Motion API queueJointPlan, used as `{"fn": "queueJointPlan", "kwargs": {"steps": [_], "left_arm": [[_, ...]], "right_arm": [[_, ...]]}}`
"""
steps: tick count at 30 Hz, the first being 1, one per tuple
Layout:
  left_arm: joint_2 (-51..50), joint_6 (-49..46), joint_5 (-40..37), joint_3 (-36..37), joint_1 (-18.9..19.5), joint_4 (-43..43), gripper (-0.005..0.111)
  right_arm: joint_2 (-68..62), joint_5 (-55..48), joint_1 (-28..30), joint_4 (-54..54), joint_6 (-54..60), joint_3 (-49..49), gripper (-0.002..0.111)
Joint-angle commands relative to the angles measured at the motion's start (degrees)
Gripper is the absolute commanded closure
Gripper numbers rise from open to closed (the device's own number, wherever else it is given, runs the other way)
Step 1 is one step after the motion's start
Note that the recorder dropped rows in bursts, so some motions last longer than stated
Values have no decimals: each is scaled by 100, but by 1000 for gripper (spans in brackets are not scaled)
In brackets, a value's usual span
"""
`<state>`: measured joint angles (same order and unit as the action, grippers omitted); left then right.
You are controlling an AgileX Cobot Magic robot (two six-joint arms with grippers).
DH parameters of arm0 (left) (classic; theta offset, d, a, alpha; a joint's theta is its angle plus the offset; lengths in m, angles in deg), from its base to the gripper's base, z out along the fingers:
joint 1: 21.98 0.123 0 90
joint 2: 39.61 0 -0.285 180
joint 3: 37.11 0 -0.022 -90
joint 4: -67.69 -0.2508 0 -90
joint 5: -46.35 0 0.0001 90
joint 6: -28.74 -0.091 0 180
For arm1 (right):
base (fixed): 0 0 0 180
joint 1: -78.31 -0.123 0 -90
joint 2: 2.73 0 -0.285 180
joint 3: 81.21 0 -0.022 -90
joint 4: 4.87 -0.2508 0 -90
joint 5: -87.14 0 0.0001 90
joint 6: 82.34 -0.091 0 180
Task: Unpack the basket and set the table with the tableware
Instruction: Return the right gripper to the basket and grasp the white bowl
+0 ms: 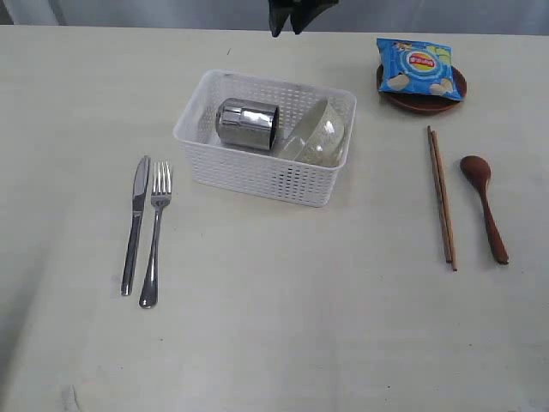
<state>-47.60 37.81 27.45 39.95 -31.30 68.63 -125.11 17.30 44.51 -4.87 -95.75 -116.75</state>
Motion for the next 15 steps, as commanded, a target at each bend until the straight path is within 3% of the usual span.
{"fn": "queueJointPlan", "kwargs": {"steps": [1, 5, 9, 15], "left_arm": [[21, -3, 65, 16, 6, 18, 107], [21, -3, 65, 16, 6, 18, 107], [21, -3, 65, 16, 6, 18, 107], [21, -3, 65, 16, 6, 18, 107]], "right_arm": [[768, -13, 6, 134, 164, 976, 85], [1363, -13, 6, 706, -41, 1923, 85], [1432, -13, 6, 1037, -341, 2224, 83], [964, -13, 6, 726, -495, 1951, 55]]}}
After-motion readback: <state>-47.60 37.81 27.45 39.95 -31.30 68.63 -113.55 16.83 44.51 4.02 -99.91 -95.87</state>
